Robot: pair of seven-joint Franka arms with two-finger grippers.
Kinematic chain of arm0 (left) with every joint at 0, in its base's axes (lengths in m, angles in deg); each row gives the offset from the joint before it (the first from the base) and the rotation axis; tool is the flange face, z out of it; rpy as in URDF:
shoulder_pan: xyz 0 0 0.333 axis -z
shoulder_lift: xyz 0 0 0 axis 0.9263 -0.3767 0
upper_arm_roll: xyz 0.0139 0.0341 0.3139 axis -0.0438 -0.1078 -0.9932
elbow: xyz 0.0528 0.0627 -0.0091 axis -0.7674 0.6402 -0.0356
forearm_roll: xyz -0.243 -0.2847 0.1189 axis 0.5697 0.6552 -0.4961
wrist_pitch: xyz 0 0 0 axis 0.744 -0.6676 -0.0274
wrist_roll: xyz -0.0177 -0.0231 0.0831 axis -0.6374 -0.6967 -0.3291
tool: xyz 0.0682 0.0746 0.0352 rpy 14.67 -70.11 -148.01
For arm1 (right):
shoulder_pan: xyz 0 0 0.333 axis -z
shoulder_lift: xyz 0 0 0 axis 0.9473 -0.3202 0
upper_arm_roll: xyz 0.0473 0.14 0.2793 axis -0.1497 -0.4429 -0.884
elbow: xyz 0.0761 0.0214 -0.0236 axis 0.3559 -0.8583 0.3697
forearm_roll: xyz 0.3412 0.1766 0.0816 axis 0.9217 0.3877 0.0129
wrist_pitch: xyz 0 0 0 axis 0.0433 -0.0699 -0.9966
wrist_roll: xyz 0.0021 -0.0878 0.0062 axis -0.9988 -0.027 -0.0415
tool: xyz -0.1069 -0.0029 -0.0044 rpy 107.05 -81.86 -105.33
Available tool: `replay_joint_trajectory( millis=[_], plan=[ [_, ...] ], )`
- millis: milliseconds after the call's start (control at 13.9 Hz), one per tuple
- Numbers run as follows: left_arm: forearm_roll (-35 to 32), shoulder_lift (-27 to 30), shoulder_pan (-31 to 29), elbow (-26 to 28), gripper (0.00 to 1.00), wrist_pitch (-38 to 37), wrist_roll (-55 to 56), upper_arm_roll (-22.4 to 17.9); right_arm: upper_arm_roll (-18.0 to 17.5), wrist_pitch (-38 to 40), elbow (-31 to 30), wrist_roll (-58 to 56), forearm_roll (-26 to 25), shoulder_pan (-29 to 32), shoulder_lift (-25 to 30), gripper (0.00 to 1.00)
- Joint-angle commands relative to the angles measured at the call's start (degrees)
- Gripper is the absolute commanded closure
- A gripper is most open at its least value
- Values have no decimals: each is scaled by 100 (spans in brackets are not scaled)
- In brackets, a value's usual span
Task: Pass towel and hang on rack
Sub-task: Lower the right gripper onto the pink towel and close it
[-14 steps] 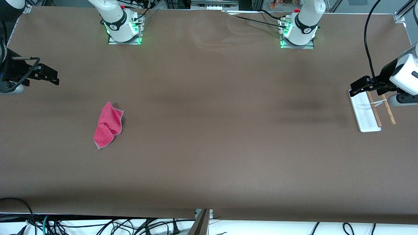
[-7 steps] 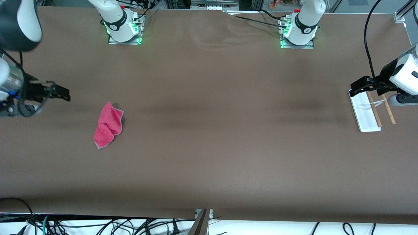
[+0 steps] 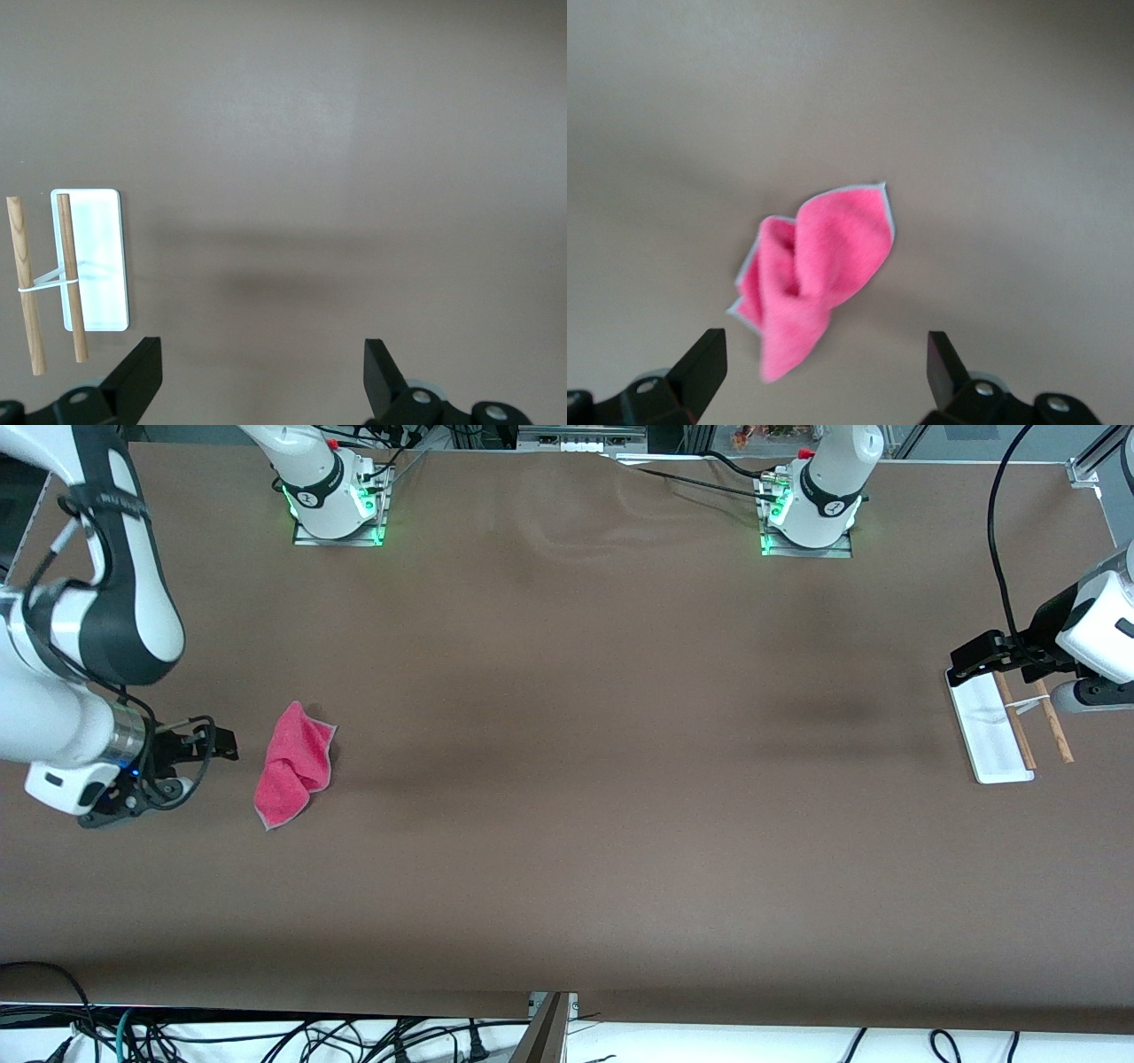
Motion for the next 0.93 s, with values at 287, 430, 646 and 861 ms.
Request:
replay_joint_trajectory(
  millis=[287,430,646,861],
  plan=[
    [-110,-77,15,-185,0,-129,-9,7,-19,-876,119,-1482,160,146,-908,0],
    [-110,-77,15,-185,0,-138,-9,7,-19,-1114,119,-1666,151,146,-1101,0],
    [-110,-77,15,-185,0,-138,-9,15,-19,-1518,119,-2202,160,164,-1435,0],
    [-110,-77,15,-185,0,-138,-18,15,-19,-1878,111,-2274,160,190,-1673,0]
  ],
)
